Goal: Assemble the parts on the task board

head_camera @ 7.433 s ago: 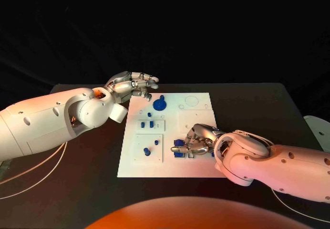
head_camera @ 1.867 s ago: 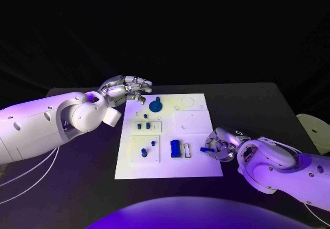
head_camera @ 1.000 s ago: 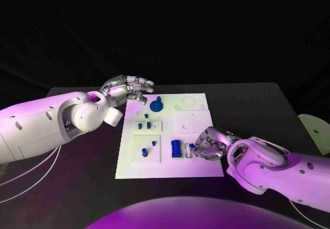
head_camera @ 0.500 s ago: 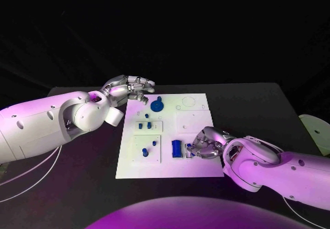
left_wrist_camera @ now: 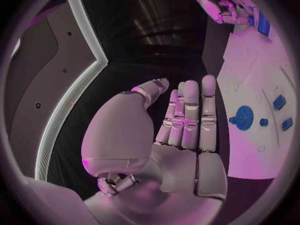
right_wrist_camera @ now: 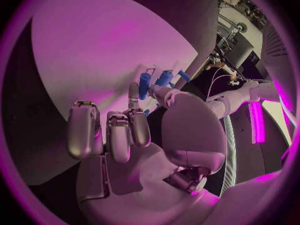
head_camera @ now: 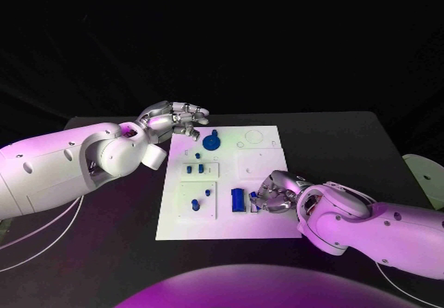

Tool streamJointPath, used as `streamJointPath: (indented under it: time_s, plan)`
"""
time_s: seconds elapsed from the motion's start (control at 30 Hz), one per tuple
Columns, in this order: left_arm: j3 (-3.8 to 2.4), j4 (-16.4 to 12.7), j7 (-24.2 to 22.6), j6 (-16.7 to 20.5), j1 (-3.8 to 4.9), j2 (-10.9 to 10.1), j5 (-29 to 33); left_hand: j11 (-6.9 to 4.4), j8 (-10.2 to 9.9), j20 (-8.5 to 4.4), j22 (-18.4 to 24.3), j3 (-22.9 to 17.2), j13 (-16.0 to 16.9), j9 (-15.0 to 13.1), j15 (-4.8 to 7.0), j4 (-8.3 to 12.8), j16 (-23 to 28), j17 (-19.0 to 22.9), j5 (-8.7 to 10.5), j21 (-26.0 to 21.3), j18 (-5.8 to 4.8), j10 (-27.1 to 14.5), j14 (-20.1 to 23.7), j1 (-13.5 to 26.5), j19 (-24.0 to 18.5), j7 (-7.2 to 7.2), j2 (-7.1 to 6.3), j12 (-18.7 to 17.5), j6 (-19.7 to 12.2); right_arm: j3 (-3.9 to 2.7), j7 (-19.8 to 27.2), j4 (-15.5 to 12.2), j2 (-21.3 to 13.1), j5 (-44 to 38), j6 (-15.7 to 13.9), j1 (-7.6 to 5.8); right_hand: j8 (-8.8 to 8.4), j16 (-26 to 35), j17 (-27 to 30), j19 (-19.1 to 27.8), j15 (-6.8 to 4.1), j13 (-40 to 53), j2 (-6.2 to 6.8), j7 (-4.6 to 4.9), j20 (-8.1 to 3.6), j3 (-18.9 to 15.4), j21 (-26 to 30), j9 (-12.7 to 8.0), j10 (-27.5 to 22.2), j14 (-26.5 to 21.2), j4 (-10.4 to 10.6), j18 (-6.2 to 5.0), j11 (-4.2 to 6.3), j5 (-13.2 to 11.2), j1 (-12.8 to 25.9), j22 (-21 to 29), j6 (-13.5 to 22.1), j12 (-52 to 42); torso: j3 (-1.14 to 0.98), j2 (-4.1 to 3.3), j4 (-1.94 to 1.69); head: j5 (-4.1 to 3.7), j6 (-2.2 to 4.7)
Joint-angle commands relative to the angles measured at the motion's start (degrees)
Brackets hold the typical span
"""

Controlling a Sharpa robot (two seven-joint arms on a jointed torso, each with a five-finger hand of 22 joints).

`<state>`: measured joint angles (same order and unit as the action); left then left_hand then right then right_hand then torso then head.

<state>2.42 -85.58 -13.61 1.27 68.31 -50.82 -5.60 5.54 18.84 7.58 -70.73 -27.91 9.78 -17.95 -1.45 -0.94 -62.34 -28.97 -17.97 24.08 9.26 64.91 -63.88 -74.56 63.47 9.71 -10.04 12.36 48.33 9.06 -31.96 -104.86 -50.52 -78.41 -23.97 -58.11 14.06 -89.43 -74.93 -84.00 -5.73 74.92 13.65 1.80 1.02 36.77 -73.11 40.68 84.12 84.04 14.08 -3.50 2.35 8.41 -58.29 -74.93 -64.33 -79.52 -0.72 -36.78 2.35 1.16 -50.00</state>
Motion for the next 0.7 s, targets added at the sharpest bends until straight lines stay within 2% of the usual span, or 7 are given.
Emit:
streamJointPath:
  time_s: [0.03, 0.47, 0.63, 0.7]
  plan:
    - [-0.04, -0.16, -0.3, -0.51, 0.03, 0.07, 0.27, 0.14, 0.27, -0.09, 0.06, -0.09, 0.06, -0.05, -0.08, 0.19, 0.12, 0.08, -0.24, -0.28, 1.06, -0.45, 0.43, 0.08, 0.47, 0.01, 0.41, 0.4, -0.49, 0.02, -0.29, -0.02, 0.18, -0.22, 1.72, 0.09, -0.21, -0.16, -13.81, -1.39, 0.41, 8.65, 0.18, 0.39, -0.03, -0.12, 0.16, -0.1, 2.43, 5.7, 0.08, 0.21, -0.39, -0.49, 0.42, -10.7, 0.01, -0.15, 0.0, -0.01, 0.0, 0.0, 0.0]
    - [-0.04, -0.15, -0.19, -0.6, 0.03, 0.02, 0.27, 0.18, 0.42, -0.1, 0.02, -0.13, 0.08, -0.07, -0.08, 0.29, 0.1, 0.15, -0.33, -0.34, 1.05, -0.55, 0.45, 0.11, 0.53, 0.05, 0.37, 0.5, -0.56, 0.02, -0.22, -0.78, -0.02, -0.17, 2.5, 0.18, -0.09, -0.22, -14.01, -1.46, 0.37, 9.2, -0.47, 0.28, -0.06, -0.39, -0.11, -0.24, 2.71, 5.75, 0.6, 0.26, -0.32, -0.94, 1.25, -10.77, -0.66, -0.99, -0.01, 0.02, 0.01, 0.0, 0.0]
    - [-0.04, -0.14, -0.16, -0.62, 0.03, 0.01, 0.27, 0.18, 0.42, -0.1, 0.02, -0.13, 0.08, -0.07, -0.08, 0.29, 0.1, 0.15, -0.33, -0.34, 1.05, -0.55, 0.45, 0.11, 0.53, 0.05, 0.37, 0.5, -0.56, 0.02, -0.18, -1.01, -0.14, -0.29, 2.26, 0.2, -0.16, -0.24, -14.07, -1.48, 0.33, 9.28, -0.55, 0.26, -0.09, -1.23, -0.17, -0.44, 2.75, 5.76, 1.56, 0.27, -0.29, -1.35, 2.8, -10.78, -0.98, -1.06, -0.03, 0.02, 0.03, -0.06, 0.0]
    - [-0.04, -0.14, -0.15, -0.64, 0.03, 0.01, 0.27, 0.18, 0.42, -0.1, 0.02, -0.13, 0.08, -0.07, -0.08, 0.29, 0.1, 0.15, -0.33, -0.34, 1.05, -0.55, 0.45, 0.11, 0.53, 0.05, 0.37, 0.5, -0.56, 0.02, -0.16, -1.1, -0.16, -0.49, 2.0, 0.2, -0.22, -0.25, -14.08, -1.46, 0.33, 9.31, -0.57, 0.22, -0.09, -2.13, -0.14, -0.57, 2.75, 5.76, 2.16, 0.26, -0.28, -2.26, 3.76, -10.77, -1.11, -1.07, -0.03, 0.0, 0.03, -0.04, 0.0]
